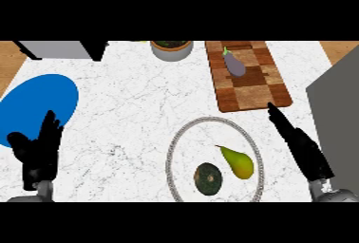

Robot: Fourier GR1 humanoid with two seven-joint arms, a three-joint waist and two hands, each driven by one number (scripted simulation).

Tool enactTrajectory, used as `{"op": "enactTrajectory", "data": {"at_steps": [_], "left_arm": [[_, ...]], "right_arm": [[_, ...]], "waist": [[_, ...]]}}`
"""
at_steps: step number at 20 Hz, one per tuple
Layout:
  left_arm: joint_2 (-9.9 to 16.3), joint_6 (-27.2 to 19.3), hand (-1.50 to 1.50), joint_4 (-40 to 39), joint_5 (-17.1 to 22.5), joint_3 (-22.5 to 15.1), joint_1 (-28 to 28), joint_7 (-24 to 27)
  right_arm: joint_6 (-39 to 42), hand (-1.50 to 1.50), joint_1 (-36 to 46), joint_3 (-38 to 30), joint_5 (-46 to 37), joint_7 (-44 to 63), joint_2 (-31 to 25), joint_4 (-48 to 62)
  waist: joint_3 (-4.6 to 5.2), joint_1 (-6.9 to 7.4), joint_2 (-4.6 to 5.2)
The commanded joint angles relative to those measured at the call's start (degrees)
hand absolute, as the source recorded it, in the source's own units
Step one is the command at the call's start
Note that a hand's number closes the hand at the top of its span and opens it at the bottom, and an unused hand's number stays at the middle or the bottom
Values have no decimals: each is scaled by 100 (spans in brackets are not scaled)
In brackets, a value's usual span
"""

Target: Pick the pear from the placemat and place it in the tiered shelf

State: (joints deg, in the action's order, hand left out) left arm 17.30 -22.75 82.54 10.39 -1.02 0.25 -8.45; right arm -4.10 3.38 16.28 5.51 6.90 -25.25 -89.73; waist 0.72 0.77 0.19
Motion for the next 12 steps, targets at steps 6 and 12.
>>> {"op": "enactTrajectory", "data": {"at_steps": [6, 12], "left_arm": [[1172, 1458, 0, 278, -808, -713, -540, 1043], [1077, 1931, 0, -232, -905, -945, -614, 1596]], "right_arm": [[-456, 150, 391, 670, -1864, -1619, -256, -183], [-1689, -150, 79, 170, -1743, -3133, 703, 1184]], "waist": [[-80, -137, -44], [-83, -70, 20]]}}
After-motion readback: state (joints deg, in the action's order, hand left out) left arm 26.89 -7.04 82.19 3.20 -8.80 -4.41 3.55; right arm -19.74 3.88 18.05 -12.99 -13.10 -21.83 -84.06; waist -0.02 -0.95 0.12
